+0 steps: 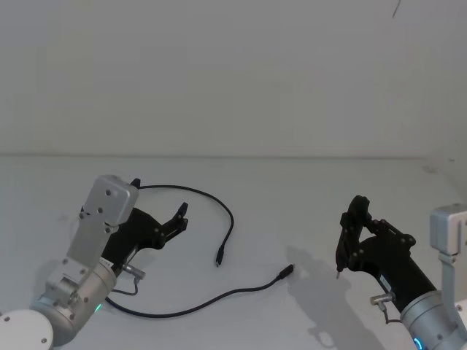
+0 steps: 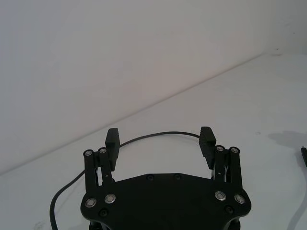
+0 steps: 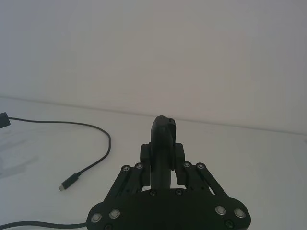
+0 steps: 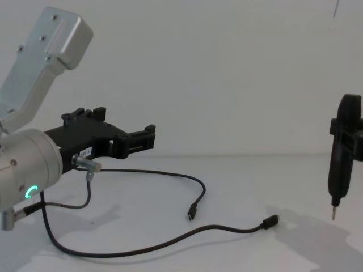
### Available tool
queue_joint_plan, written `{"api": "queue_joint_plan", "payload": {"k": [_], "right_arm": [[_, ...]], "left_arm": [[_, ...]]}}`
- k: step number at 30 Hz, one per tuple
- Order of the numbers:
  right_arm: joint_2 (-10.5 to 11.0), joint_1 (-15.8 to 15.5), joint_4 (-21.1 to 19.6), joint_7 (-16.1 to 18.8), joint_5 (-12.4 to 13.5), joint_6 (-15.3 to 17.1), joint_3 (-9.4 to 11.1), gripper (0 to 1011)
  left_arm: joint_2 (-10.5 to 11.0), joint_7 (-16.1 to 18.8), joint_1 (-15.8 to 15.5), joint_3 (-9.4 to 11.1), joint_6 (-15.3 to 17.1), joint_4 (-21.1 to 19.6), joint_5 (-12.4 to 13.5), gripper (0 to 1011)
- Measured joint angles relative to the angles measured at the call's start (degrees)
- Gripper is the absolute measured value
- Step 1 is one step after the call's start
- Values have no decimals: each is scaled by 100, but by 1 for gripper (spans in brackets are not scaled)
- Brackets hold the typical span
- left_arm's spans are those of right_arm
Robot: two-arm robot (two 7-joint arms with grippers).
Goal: Pick up the data cable with the one hand.
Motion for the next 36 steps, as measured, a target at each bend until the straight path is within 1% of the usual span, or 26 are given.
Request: {"api": "queue_joint_plan", "payload": {"k": [36], "right_arm": [[0,0,0,0,0,0,0,279]], "left_arm": [[-1,-3,0,0,0,0,1,1001]]}}
